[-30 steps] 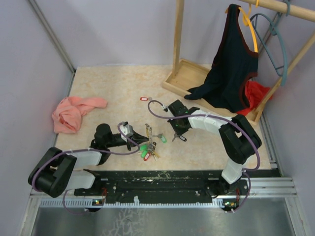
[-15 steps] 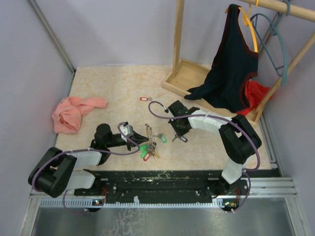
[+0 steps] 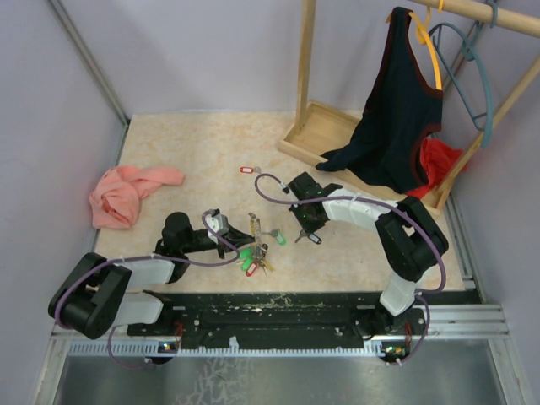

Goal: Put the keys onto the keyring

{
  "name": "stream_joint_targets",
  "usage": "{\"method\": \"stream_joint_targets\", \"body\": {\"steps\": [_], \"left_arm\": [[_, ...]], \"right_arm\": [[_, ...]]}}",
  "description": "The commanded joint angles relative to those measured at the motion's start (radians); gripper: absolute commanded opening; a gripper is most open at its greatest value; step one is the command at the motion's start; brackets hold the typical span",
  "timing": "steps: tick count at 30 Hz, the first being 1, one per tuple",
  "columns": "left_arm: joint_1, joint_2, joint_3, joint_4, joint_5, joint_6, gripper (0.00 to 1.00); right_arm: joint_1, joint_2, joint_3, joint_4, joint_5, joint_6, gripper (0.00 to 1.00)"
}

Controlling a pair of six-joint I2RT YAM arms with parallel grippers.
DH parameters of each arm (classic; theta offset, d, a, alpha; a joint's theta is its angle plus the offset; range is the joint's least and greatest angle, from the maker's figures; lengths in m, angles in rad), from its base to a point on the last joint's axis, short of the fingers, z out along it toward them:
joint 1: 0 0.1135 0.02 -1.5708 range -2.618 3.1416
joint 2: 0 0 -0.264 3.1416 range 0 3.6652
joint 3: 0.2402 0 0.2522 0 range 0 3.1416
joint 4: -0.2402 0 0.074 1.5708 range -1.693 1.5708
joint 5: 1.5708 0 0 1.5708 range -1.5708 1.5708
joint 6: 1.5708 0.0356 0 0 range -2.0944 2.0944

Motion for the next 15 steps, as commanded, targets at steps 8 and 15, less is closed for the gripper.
{"method": "stream_joint_targets", "body": {"steps": [8,15], "left_arm": [[0.009,-0.019,0.022,0.02,0.014,0.006,0.0],[0.008,-0.035,0.024,0.021,0.019,0.004,0.0]], "right_arm": [[0.012,-0.032,0.018,0.002,-0.008,0.001,0.01],[0.011,-0.168,-0.012,0.052,-0.023,-0.061,0.0]]}}
